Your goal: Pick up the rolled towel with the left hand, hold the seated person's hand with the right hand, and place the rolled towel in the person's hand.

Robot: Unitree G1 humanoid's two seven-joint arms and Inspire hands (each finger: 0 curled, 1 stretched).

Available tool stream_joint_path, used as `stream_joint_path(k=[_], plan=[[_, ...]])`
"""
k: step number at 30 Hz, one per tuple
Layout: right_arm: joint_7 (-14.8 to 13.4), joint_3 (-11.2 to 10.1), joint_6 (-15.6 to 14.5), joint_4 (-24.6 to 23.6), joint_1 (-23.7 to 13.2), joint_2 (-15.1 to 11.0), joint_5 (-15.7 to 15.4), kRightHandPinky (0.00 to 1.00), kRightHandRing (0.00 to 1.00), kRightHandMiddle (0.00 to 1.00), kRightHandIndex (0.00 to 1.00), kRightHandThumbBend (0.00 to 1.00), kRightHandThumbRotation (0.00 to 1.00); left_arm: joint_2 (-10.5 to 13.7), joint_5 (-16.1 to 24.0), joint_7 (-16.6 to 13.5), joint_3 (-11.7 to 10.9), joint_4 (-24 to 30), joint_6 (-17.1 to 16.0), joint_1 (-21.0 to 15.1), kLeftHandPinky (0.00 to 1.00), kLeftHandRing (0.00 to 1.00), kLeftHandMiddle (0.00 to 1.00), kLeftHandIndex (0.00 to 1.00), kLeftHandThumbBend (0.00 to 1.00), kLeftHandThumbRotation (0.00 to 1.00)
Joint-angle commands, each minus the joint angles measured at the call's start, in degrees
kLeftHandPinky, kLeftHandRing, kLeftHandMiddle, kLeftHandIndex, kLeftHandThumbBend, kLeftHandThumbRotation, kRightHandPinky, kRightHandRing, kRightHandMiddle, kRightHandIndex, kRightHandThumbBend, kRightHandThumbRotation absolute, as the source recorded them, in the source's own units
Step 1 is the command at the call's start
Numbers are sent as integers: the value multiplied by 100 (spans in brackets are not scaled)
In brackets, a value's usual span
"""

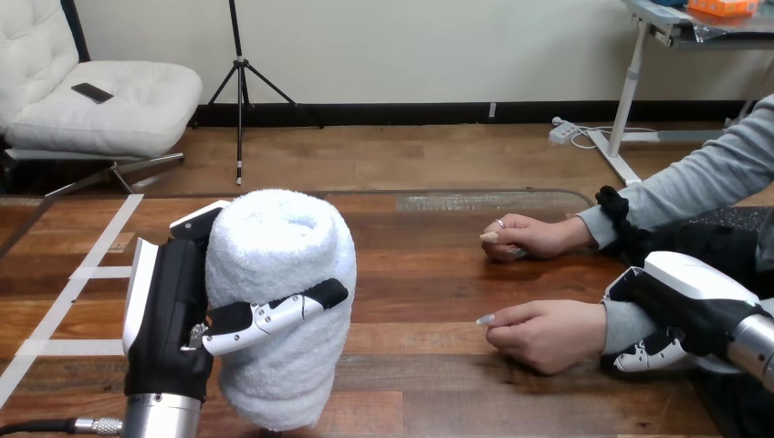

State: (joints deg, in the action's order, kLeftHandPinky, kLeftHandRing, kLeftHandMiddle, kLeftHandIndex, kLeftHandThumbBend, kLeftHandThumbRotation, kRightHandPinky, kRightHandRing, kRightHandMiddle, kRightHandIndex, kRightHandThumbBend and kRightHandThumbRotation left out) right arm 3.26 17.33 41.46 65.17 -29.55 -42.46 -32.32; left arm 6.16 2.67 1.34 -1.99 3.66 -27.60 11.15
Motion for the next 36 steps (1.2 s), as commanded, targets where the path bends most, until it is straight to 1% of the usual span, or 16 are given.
stream_joint_path(k=[1, 11, 15, 20, 23, 29, 32, 36], plan=[[12, -166, 81, -39, -293, 115, 261, 22, 27, 33, 34, 50, 1, 5, -49, -7, -63, 11, -175, -388, 29, 33, 37, 38, 72, 0], [11, -179, 182, 15, -296, 136, 376, 22, 27, 33, 35, 49, 0, 5, -5, -38, -72, -21, -161, -405, 29, 33, 37, 38, 72, 0], [16, -168, 161, 9, -305, 135, 383, 23, 27, 33, 35, 48, 0, 2, 11, -53, -76, -53, -166, -415, 29, 33, 37, 38, 72, 0], [19, -155, 104, -20, -312, 134, 385, 24, 28, 34, 36, 47, 3, -18, -12, -67, -82, -97, -172, -433, 29, 33, 37, 38, 72, 0], [38, -156, 85, -28, -325, 140, 395, 24, 28, 34, 36, 46, 5, -5, 38, -94, -93, -154, -214, -467, 29, 33, 37, 37, 72, 0], [23, -180, 198, -18, -341, 148, 449, 22, 25, 32, 34, 46, 3, 18, 41, -105, -107, -264, -226, -548, 29, 33, 37, 37, 72, 0], [64, -174, 126, -38, -366, 153, 460, 21, 25, 32, 34, 46, 3, 35, 31, -104, -123, -361, -253, -613, 29, 33, 37, 37, 73, 0], [114, -200, 113, -37, -388, 168, 533, 21, 25, 31, 34, 46, 3, 73, 93, -142, -160, -553, -367, -762, 28, 32, 37, 37, 73, 0]])
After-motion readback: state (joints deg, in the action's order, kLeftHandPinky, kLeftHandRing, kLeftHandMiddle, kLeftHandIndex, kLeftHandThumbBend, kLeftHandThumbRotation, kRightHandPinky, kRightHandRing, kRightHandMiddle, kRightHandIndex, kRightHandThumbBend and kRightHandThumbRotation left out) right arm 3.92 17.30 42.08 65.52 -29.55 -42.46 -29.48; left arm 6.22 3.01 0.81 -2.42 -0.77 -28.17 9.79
